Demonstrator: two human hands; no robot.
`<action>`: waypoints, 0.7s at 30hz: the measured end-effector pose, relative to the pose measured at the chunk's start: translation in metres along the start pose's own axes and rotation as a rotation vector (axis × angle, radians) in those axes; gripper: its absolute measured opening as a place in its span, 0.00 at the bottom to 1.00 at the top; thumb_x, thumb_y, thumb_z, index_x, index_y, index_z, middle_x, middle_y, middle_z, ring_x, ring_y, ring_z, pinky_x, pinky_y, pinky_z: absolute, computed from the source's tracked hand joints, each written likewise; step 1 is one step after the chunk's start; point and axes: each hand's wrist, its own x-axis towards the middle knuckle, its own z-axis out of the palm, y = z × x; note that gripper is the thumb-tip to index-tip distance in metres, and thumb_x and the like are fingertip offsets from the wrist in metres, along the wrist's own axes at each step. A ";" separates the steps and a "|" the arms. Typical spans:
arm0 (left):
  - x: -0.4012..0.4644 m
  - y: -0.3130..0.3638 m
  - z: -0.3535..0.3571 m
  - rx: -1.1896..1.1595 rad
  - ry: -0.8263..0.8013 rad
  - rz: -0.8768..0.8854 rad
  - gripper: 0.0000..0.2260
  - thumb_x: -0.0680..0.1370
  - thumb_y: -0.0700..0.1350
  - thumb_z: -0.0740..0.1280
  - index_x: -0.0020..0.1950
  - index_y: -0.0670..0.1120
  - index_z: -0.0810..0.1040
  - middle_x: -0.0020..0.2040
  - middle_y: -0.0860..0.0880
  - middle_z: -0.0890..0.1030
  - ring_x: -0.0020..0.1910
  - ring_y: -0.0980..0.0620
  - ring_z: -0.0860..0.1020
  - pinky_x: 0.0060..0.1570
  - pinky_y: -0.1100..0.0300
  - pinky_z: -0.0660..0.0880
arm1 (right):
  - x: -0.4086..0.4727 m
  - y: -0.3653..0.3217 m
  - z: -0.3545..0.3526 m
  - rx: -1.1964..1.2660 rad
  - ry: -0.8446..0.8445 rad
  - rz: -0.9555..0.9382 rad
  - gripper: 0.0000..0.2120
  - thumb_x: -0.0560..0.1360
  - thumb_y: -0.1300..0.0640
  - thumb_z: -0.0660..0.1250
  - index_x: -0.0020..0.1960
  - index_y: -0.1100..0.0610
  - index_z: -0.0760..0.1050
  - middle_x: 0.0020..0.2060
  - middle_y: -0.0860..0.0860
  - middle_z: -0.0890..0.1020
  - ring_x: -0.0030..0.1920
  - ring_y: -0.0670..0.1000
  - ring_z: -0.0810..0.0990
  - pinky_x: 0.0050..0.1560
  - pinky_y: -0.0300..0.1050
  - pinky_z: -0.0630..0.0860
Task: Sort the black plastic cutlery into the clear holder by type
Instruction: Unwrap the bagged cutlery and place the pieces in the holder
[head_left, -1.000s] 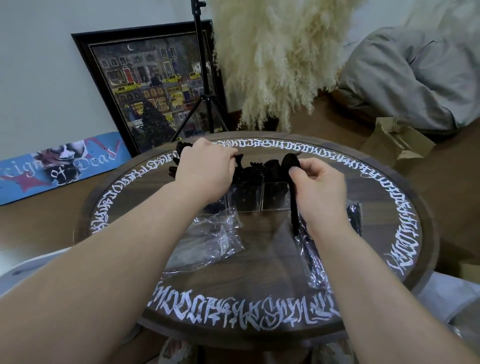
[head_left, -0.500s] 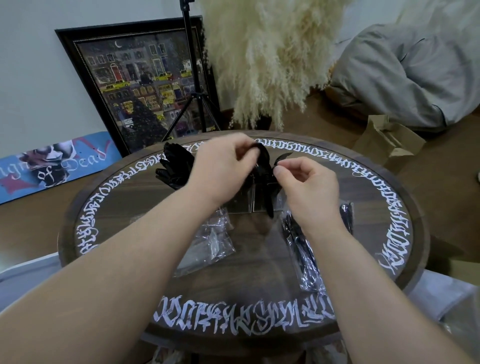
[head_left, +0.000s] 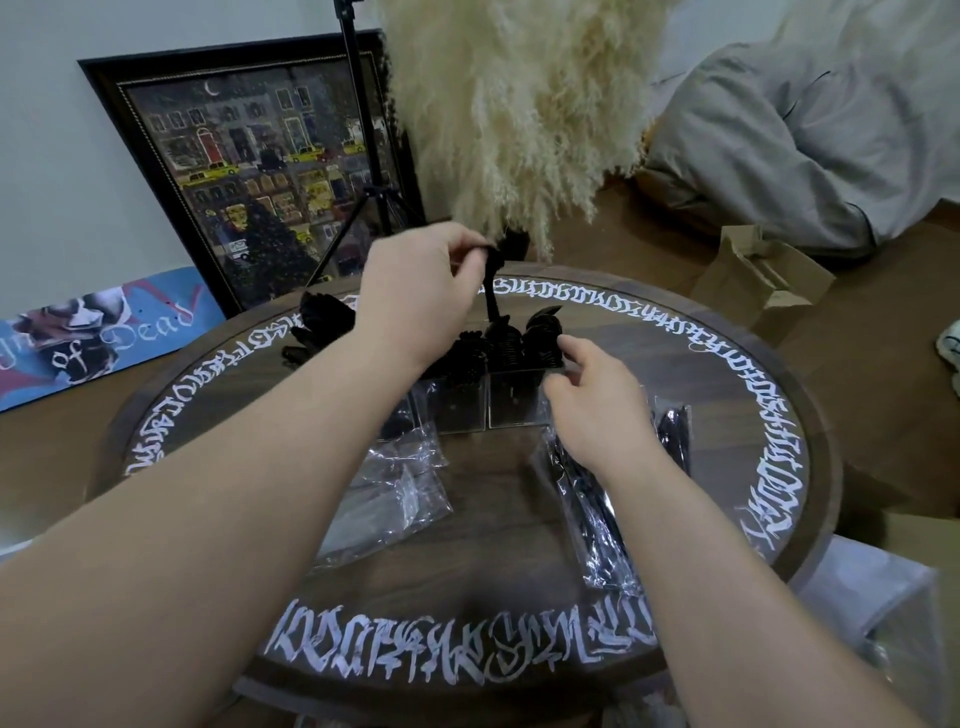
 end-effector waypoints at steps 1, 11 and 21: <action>-0.003 -0.001 0.004 0.036 -0.064 -0.004 0.10 0.79 0.46 0.64 0.55 0.46 0.83 0.49 0.50 0.84 0.49 0.52 0.81 0.54 0.63 0.70 | 0.000 0.000 0.000 0.000 0.002 -0.002 0.24 0.78 0.58 0.58 0.73 0.50 0.65 0.67 0.49 0.74 0.61 0.52 0.75 0.62 0.46 0.71; -0.009 -0.011 0.028 0.240 -0.379 0.000 0.14 0.82 0.47 0.57 0.65 0.51 0.76 0.57 0.48 0.81 0.57 0.45 0.76 0.53 0.54 0.70 | 0.003 0.001 0.001 0.017 0.016 0.002 0.23 0.77 0.58 0.58 0.71 0.49 0.67 0.61 0.49 0.78 0.57 0.56 0.78 0.60 0.52 0.74; -0.007 -0.010 0.040 0.307 -0.483 0.062 0.14 0.82 0.49 0.56 0.60 0.50 0.79 0.54 0.48 0.82 0.55 0.44 0.77 0.50 0.53 0.73 | 0.005 0.003 -0.002 0.034 0.032 -0.019 0.23 0.77 0.59 0.59 0.71 0.50 0.67 0.64 0.46 0.76 0.61 0.50 0.76 0.62 0.50 0.72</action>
